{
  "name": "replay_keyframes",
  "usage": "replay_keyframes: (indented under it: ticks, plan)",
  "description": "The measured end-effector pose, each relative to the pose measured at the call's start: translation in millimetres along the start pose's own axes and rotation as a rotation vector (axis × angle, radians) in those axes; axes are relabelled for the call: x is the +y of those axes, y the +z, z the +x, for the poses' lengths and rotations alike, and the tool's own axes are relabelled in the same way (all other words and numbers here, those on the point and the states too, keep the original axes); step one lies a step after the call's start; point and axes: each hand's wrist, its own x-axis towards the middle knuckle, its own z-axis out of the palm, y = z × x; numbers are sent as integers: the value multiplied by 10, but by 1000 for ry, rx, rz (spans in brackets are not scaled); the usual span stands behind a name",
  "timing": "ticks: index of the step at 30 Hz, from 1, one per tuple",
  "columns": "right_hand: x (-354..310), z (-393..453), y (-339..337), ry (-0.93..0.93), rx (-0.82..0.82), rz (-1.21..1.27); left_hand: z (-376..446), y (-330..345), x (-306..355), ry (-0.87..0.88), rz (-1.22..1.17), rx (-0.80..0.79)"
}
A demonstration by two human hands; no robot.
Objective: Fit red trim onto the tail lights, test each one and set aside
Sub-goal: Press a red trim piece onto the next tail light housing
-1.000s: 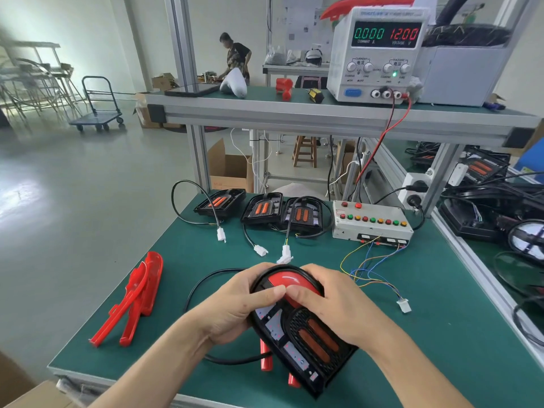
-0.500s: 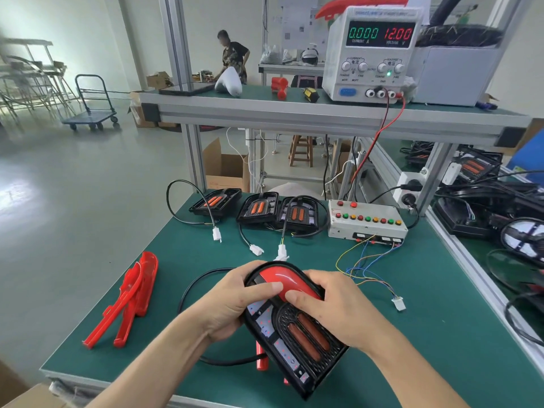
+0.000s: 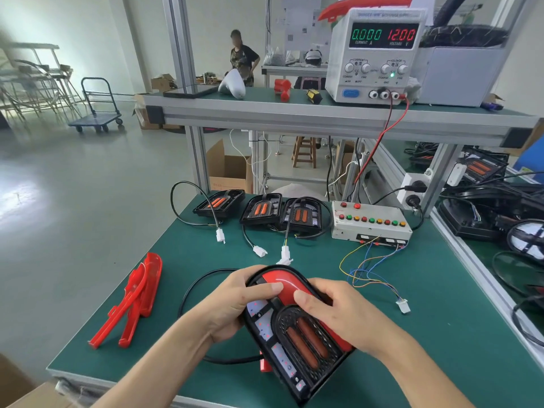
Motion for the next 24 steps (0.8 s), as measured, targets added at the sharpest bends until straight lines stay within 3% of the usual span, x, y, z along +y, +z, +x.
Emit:
replay_keyframes:
  ticks: [3,5,9,12,15,17,20,24]
  plan:
    - [57,-42,-21,15,60,-65,-26,3,-57,-36,-45,55]
    - [129,-88,5,41,176,-40,-48,-30,-58,32,49,211]
    - [276,-293,-12,142,326,152,-294,-342,-62,248,471,732]
    - [326,-392,-23,187,339,167,-612,-703,-84,188,995,1054]
    - [306,-431,-13,231,384,153,-914,-1037,-104,110,1159,1270]
    - [284,-436,-3,252,427,166,-1070,-1248,-121,-6,1239,1327]
    - [319,-437,26,258,455,158,-1165,-1446,-153,-301,1249,1199]
    - [339,-423,67,257,499,168,-1067,-1451,-277,-164,1105,1092]
